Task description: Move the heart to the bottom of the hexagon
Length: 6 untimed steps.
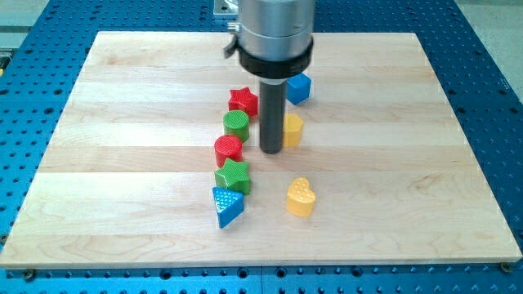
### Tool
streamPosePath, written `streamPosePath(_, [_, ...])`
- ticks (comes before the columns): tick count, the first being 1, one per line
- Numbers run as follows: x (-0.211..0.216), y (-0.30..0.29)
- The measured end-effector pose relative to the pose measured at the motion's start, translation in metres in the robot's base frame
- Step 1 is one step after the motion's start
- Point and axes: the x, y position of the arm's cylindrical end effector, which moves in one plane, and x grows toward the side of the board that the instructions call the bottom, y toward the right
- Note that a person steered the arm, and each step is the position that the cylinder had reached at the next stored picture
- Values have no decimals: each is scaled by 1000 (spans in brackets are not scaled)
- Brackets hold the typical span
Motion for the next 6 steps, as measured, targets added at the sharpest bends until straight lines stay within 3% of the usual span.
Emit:
streamPosePath(1, [4,-1])
streamPosePath(2, [75,-45])
streamPosePath(3, [137,-36])
streamPosePath(4, [143,-13])
streamPosePath(6, [93,26])
